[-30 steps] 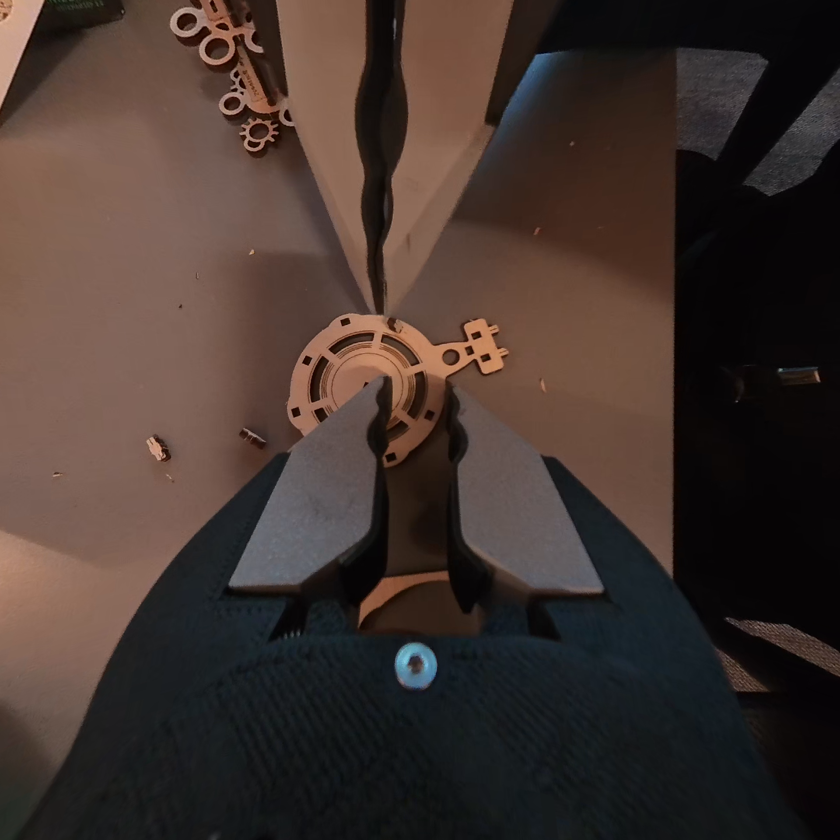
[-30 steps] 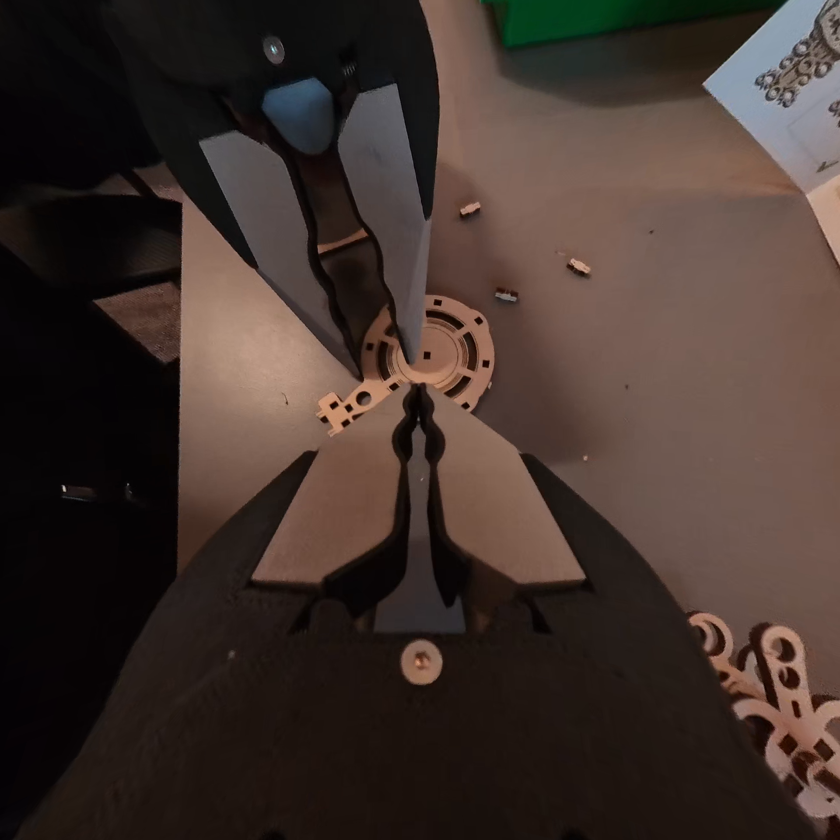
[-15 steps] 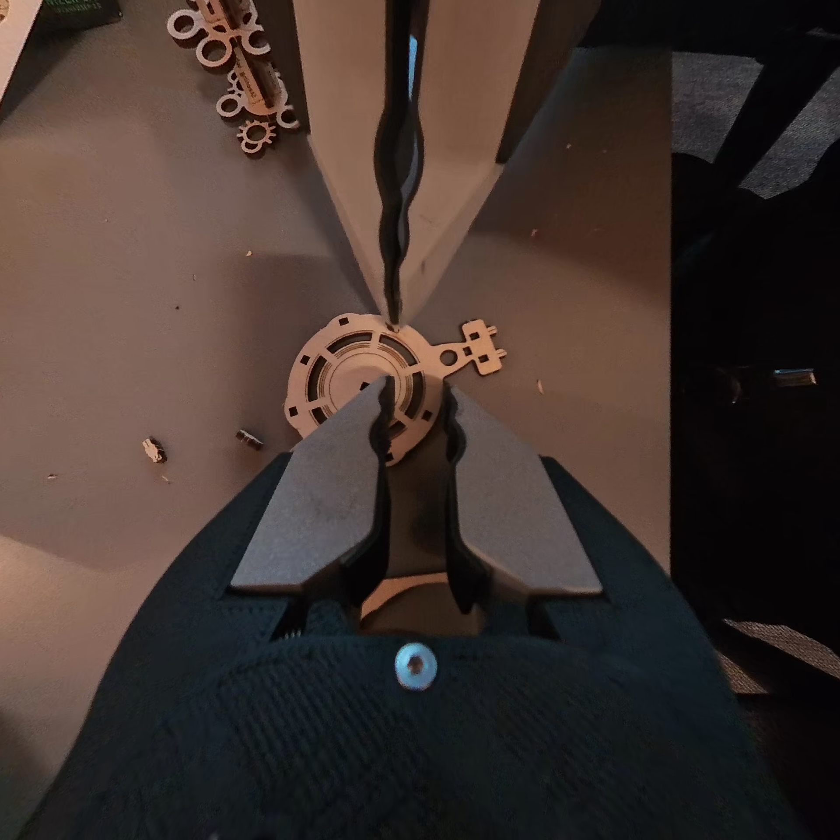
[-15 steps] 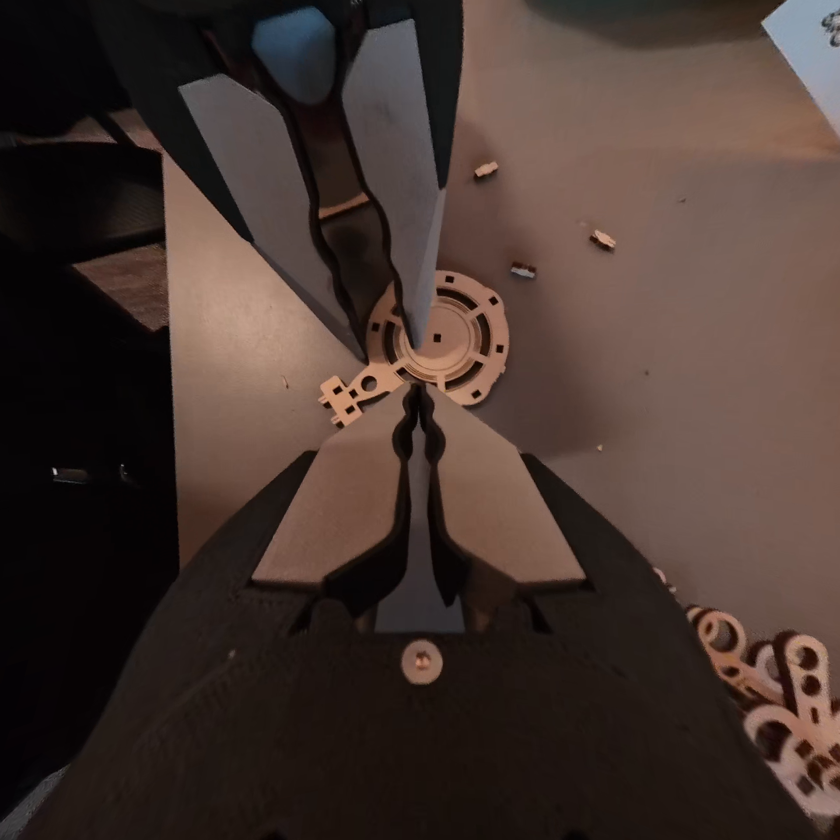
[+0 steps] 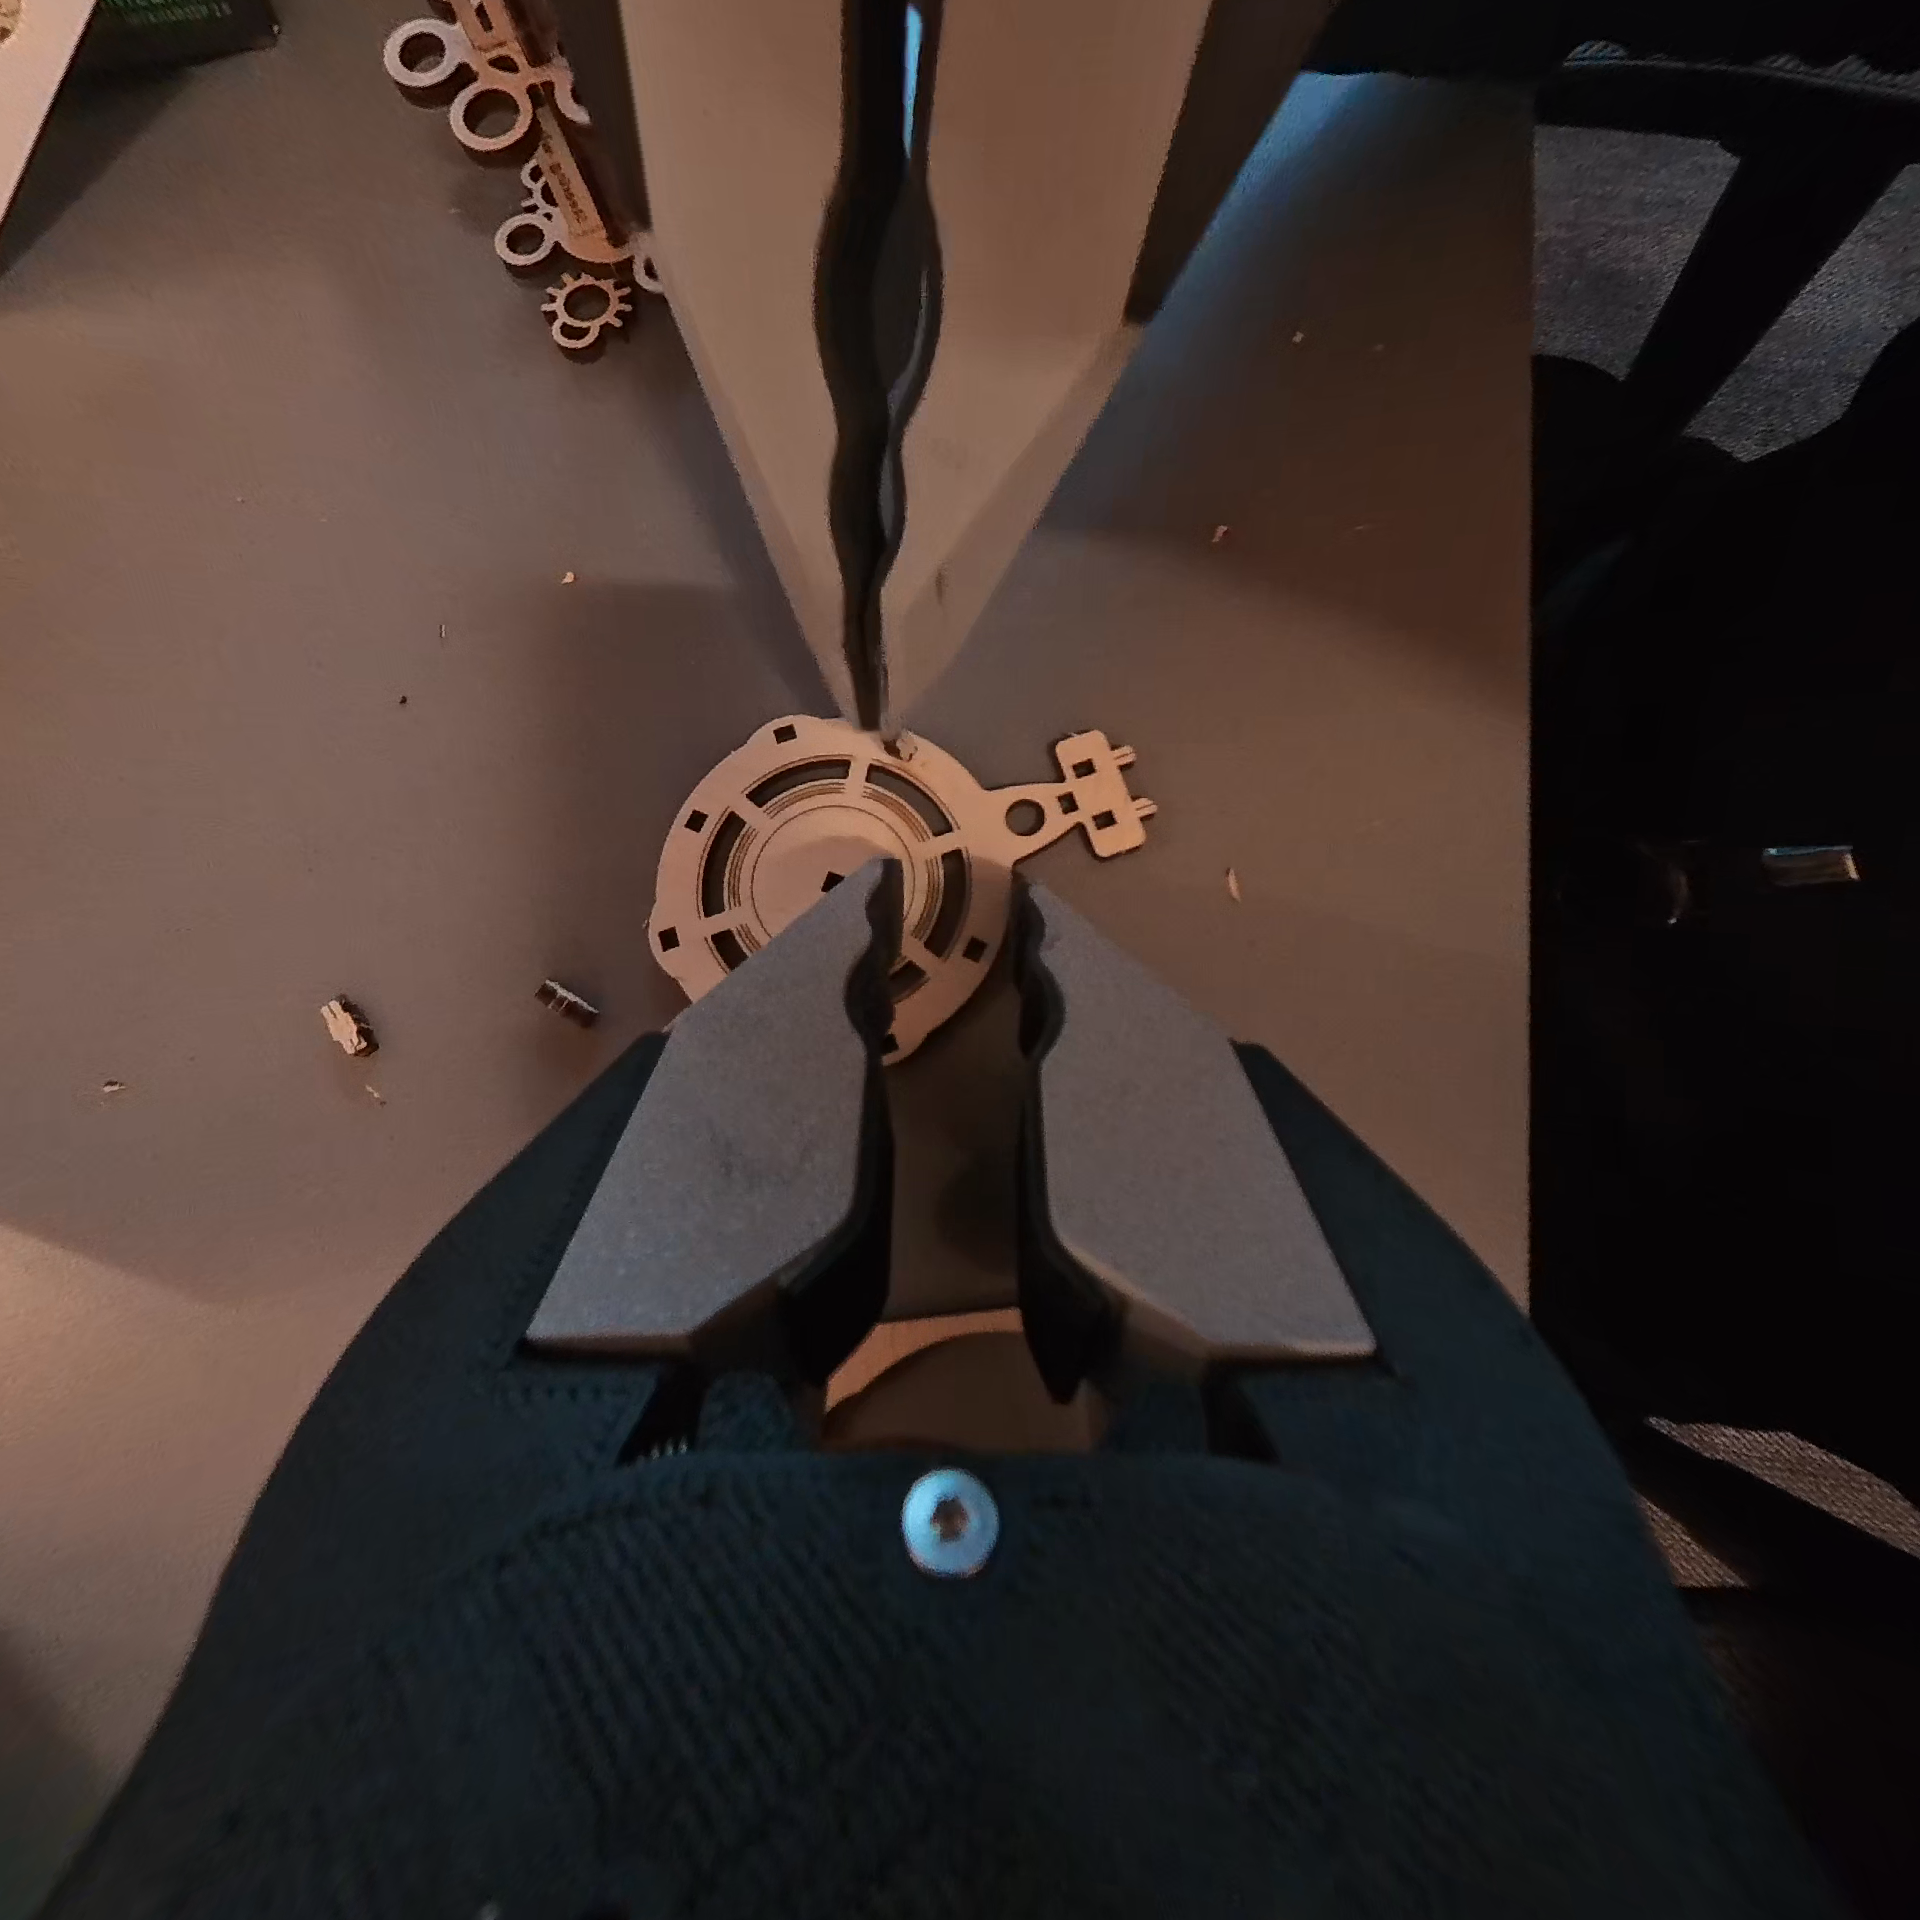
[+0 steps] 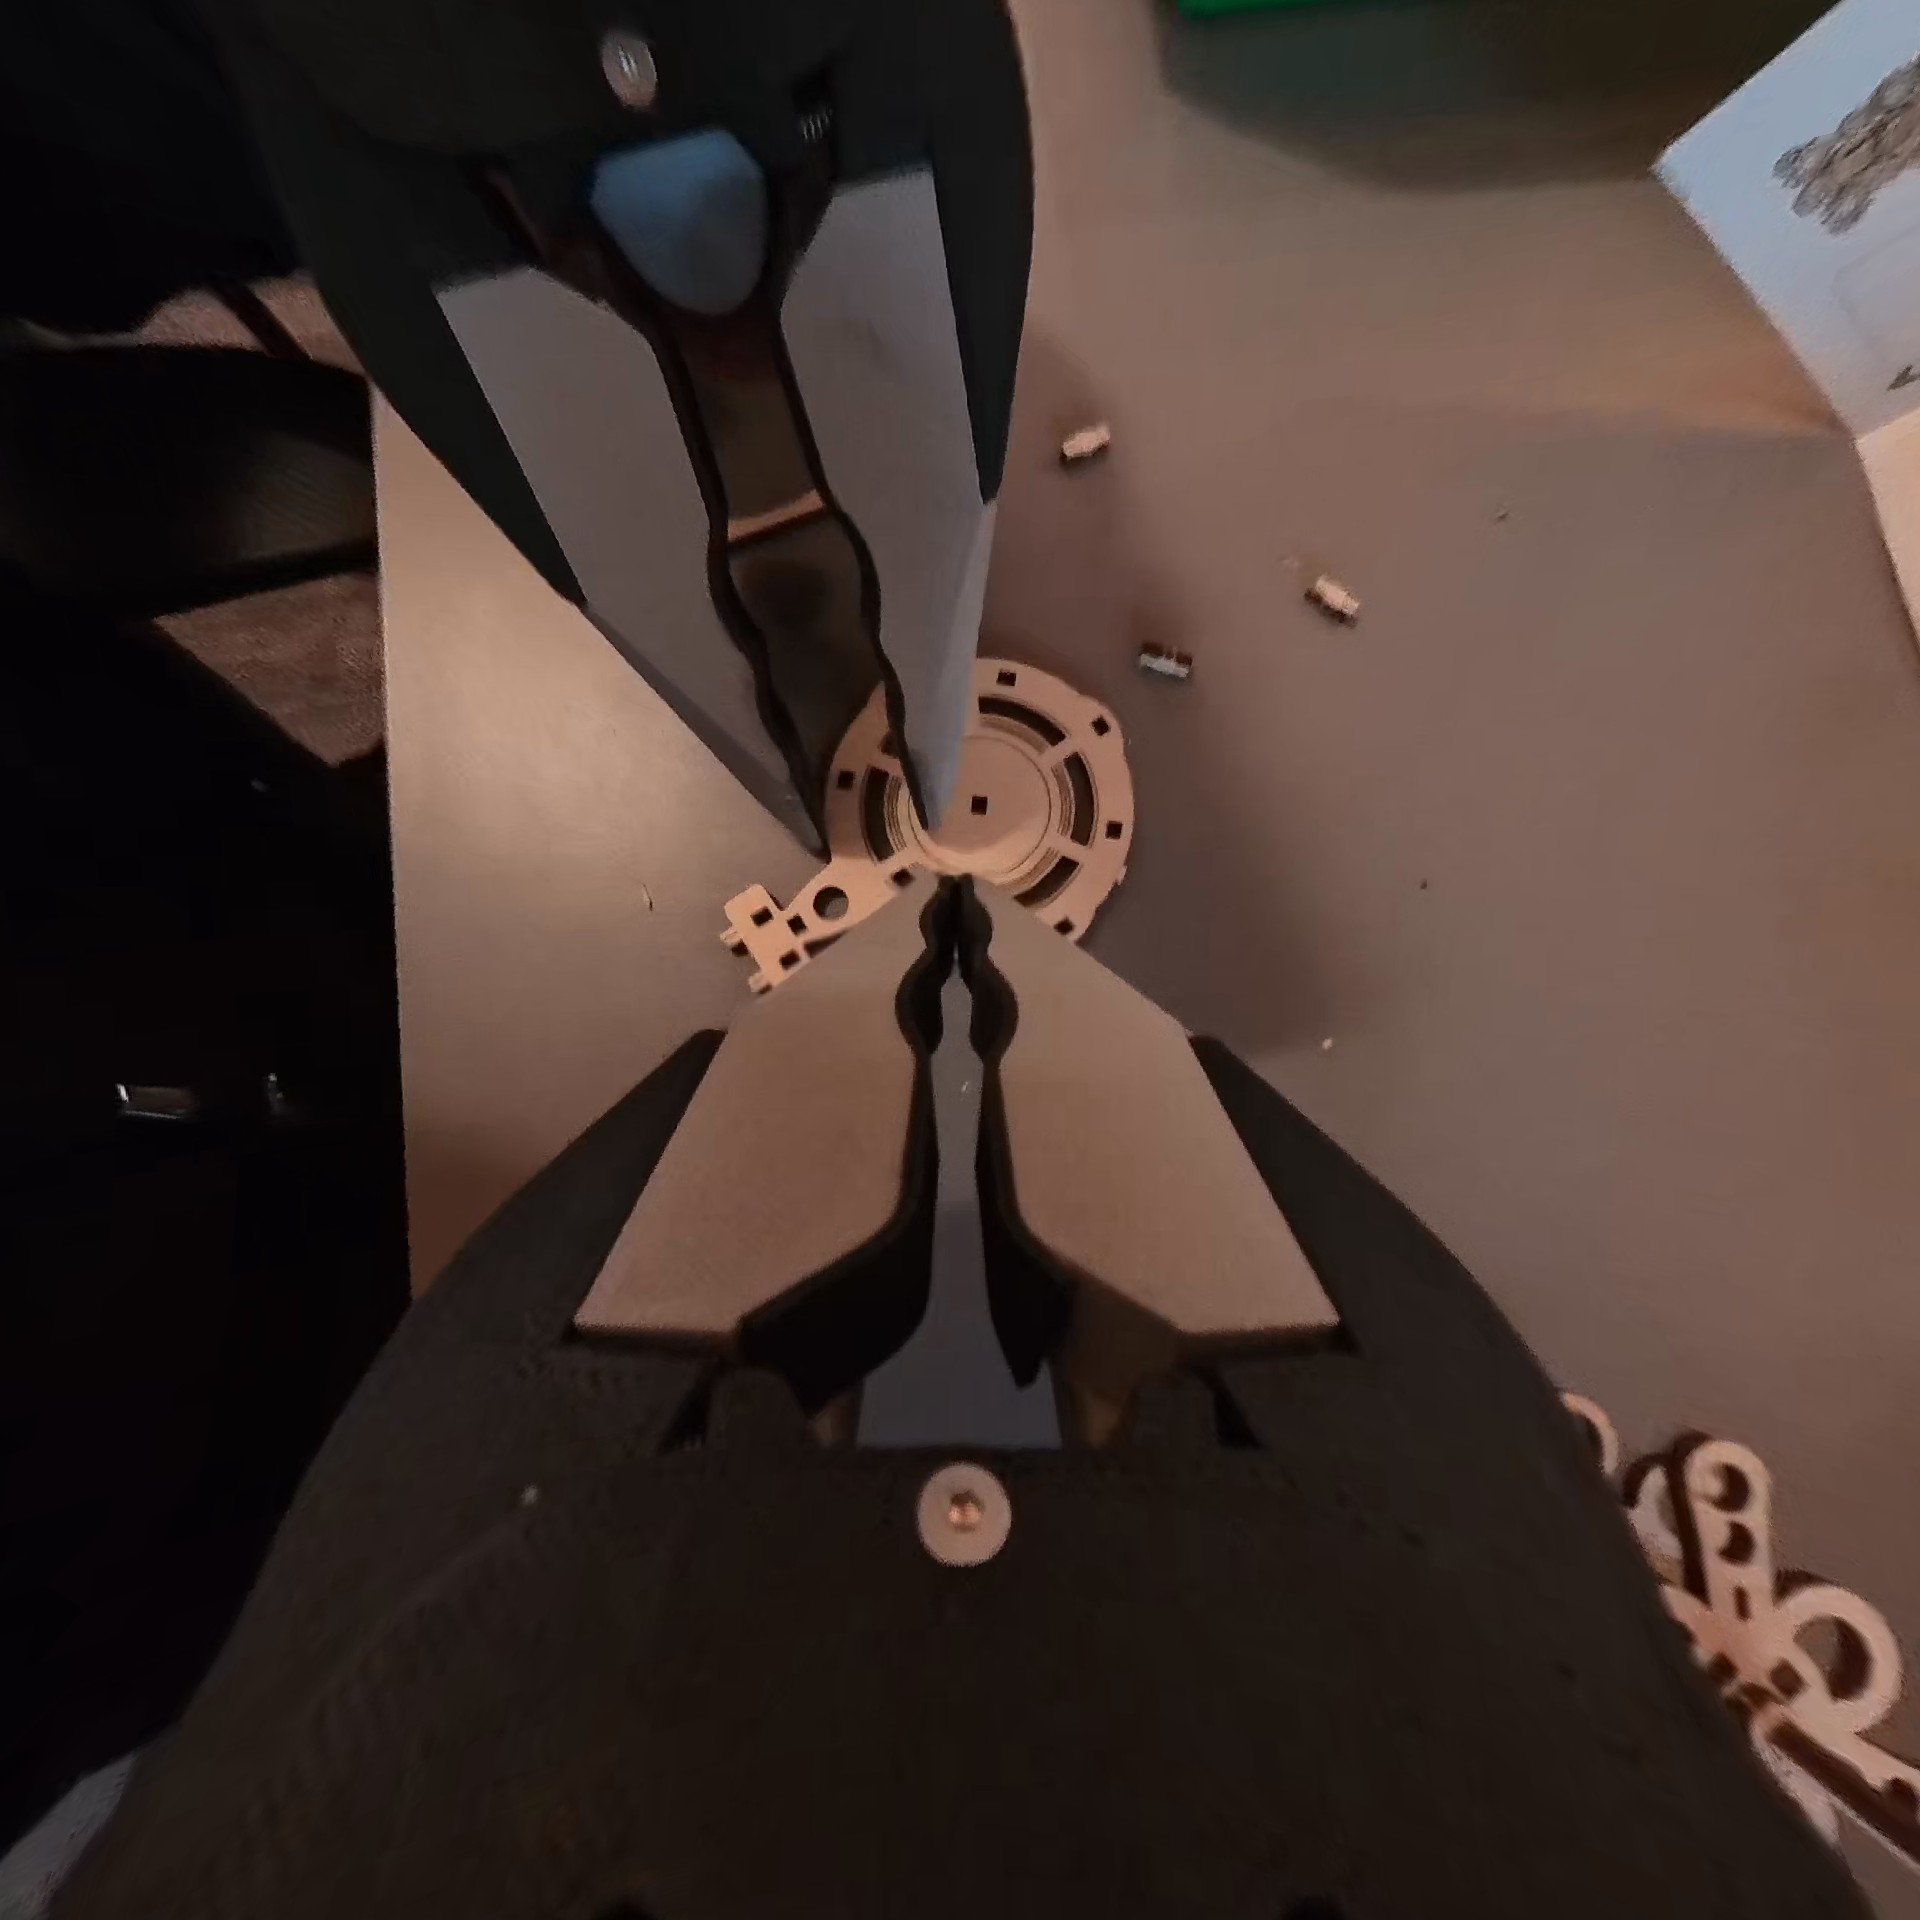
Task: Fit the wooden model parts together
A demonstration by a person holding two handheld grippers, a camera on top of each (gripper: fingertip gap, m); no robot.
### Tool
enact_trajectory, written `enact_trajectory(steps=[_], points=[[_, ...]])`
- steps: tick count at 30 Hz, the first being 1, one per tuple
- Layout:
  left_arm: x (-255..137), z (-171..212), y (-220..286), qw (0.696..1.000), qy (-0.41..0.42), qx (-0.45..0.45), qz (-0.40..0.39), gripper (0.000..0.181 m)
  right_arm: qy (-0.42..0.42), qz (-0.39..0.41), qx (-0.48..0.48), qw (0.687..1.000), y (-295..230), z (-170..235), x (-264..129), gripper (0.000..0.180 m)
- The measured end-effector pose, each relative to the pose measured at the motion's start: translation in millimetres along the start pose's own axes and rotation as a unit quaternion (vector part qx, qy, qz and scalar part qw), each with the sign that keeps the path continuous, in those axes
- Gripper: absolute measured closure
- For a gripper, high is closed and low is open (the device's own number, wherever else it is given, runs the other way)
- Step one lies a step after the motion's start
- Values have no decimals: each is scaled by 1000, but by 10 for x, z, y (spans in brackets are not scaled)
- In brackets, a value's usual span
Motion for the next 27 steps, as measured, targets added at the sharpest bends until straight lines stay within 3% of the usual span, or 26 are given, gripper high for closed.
enact_trajectory(steps=[1, 7, 12, 15, 20, 24, 27], points=[[0, 0, 0, 1000, 0, 0, 0, 162, -11, -2, -1, 1000, -6, 35, 33, 180], [0, 0, 1, 1000, 0, 0, 0, 162, 6, 1, 3, 1000, 10, -57, -17, 180], [1, 1, 2, 1000, 2, -1, 0, 163, -35, 4, -3, 999, 0, 43, 26, 180], [0, 1, 2, 1000, 1, 0, 0, 163, 4, 1, 6, 1000, 6, -70, -31, 180], [1, 0, 3, 1000, 3, -2, 0, 163, -47, -19, 5, 999, -33, 60, 53, 180], [1, 1, 2, 1000, 2, -1, 1, 163, -19, -2, 2, 1000, 12, -58, 0, 180], [1, 3, 3, 1000, 4, -2, 1, 163, -49, -6, 3, 999, 25, 28, 48, 180]])
Point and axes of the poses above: each gripper's, where its closed fingertips meet, x out along the fingers, z out of its underside, y = z × x across the jaws, the point moved 4 cm from there along -x, back along the fingers, and after that the axes turned 4 degrees about y, right-handed, at the moved point
